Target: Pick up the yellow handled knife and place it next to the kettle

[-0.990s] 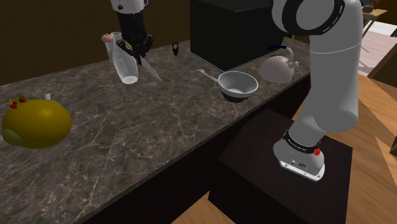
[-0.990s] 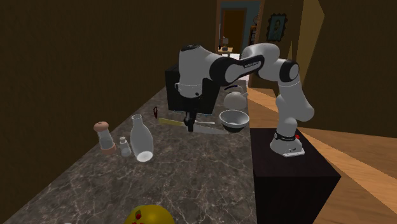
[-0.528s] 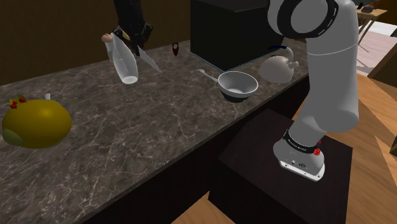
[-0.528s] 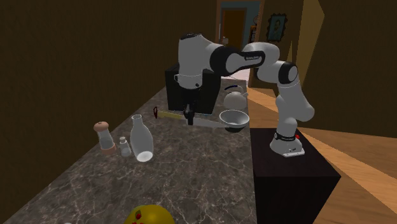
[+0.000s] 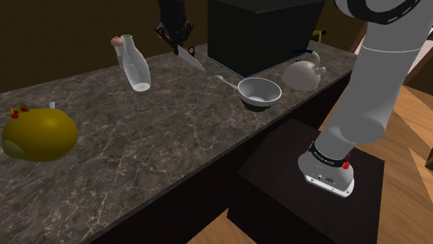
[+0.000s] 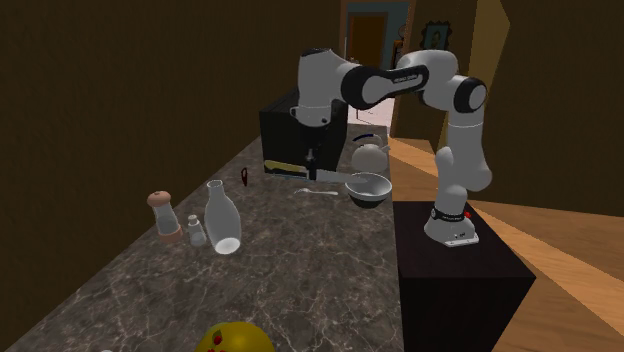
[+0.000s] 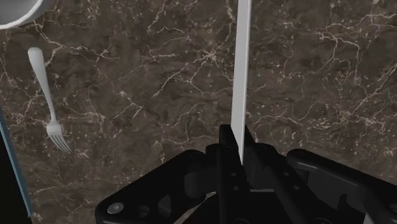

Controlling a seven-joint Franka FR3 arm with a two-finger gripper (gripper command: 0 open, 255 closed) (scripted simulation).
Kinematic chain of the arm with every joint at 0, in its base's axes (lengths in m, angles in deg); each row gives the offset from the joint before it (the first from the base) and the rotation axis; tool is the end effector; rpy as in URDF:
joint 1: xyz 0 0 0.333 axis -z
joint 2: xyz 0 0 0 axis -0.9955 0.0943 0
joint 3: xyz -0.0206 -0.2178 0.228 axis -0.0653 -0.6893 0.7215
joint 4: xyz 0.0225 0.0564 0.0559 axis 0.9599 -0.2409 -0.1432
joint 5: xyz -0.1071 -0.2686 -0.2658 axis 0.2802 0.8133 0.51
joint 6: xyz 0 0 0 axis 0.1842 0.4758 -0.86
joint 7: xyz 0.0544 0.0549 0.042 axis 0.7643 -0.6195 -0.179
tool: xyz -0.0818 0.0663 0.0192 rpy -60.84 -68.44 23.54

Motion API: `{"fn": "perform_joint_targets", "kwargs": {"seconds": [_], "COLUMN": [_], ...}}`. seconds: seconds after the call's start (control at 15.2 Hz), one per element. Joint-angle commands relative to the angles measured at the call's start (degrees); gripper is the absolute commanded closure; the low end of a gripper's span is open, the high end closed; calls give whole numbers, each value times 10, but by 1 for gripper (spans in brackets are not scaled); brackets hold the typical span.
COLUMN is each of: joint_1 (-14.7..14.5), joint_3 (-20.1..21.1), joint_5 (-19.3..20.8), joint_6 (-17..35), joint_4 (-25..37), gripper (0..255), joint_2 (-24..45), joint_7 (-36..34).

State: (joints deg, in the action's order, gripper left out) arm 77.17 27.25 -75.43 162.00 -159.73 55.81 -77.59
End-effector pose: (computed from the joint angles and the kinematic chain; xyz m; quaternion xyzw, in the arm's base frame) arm 0.5830 0.2184 0.5789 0.9935 -0.1134 0.0102 0.0018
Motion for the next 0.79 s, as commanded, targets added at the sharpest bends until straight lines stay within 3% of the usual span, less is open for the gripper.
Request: {"fn": "perform_joint_targets", "kwargs": {"seconds": [0.0,0.73], "joint_1": [19,89], "joint_3": [-8,-77], "joint_5": [-12,-46], "joint_6": [17,52], "joint_4": [-56,-250], "gripper": [255,255], "joint_2": [-41,-205], "joint_7": [25,167]}}
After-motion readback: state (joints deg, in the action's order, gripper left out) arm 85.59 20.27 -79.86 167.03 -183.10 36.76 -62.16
